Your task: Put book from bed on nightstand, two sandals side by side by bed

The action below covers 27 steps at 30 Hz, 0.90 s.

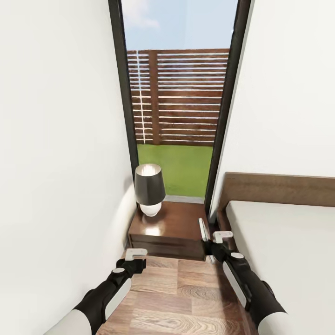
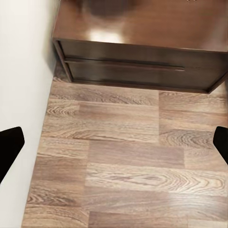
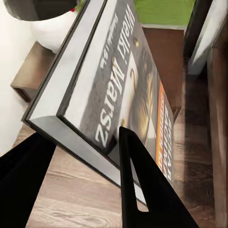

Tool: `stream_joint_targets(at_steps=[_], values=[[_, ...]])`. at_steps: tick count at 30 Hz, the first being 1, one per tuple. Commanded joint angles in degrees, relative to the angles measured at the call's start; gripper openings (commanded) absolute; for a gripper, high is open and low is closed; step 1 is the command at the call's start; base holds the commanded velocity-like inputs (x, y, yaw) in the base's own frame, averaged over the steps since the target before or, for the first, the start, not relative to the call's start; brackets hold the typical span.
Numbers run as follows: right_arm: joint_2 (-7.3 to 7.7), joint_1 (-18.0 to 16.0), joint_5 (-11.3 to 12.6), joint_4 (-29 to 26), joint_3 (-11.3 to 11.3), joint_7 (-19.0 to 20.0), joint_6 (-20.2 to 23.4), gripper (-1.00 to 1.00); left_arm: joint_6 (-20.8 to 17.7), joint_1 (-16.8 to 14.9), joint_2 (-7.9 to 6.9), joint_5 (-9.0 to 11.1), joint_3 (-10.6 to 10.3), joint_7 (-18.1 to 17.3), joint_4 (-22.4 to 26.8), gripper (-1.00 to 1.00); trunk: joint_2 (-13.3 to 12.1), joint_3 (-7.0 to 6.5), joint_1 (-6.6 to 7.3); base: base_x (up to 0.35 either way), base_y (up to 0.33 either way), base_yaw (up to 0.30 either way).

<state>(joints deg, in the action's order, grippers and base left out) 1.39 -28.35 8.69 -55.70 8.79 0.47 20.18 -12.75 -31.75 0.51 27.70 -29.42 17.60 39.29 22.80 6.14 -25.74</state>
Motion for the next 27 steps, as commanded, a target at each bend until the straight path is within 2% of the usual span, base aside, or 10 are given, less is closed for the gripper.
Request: stream_joint_targets(at_steps=[1,5,6,7,11,13,14,18,20,27], values=[[0.52,-0.04,0.55,-1.31,0.18,-0.19,1.34,-1.0,-0.12,-0.07,-0.02,0.51,-0.32,0.49,0.13,1.0,0.12,0.13,-0.05,0.014,0.0,0.0],[1.12,-0.01,-2.42,-3.16,0.36,-0.41,2.86,-1.0,0.06,-0.04,0.36,0.53,-2.09,0.59,0.13,1.0,0.12,0.13,-0.05,0.006,0.0,0.0],[1.2,-0.03,-8.0,-3.38,0.55,-0.68,2.76,-1.0,0.21,0.07,0.86,0.59,-4.24,0.95,-0.1,1.0,0.12,0.13,-0.05,0.002,0.0,0.0],[1.19,-0.03,-11.38,-3.58,0.61,-0.73,2.31,-1.0,0.29,0.17,1.07,0.68,-5.26,1.06,-0.29,1.0,0.12,0.13,-0.05,0.0,0.0,0.0],[1.09,-0.03,-20.55,-3.54,0.72,-0.82,0.45,-1.0,0.47,0.55,1.48,0.87,-6.84,1.2,-0.51,1.0,0.12,0.13,-0.05,0.0,0.0,0.0],[0.98,-0.03,-26.54,-2.97,0.75,-0.91,-0.75,-1.0,0.66,0.77,1.74,1.04,-7.25,1.2,-0.58,1.0,0.12,0.13,-0.05,0.0,0.0,0.0],[0.86,-0.03,-34.98,-0.69,0.78,-1.02,-3.07,-1.0,2.4,1.81,2.02,1.31,-7.53,0.89,-1.19,1.0,0.12,0.13,-0.05,0.0,0.0,0.0],[0.84,-0.03,-39.2,1.62,0.74,-1.07,-5.23,-1.0,6.74,3.13,2.53,1.37,-7.64,0.53,-5.09,1.0,0.12,0.13,-0.05,0.0,0.0,0.0],[0.83,0.01,-40.31,2.3,0.71,-1.11,-5.95,-1.0,11.41,3.56,3.44,1.29,-7.7,0.31,-11.27,1.0,0.12,0.13,-0.05,0.0,0.0,0.0],[0.81,0.05,-41.0,2.52,0.7,-1.17,-6.2,-1.0,15.75,3.86,5.6,1.43,-7.68,0.24,-16.36,1.0,0.12,0.13,-0.05,0.056,0.0,0.0]])
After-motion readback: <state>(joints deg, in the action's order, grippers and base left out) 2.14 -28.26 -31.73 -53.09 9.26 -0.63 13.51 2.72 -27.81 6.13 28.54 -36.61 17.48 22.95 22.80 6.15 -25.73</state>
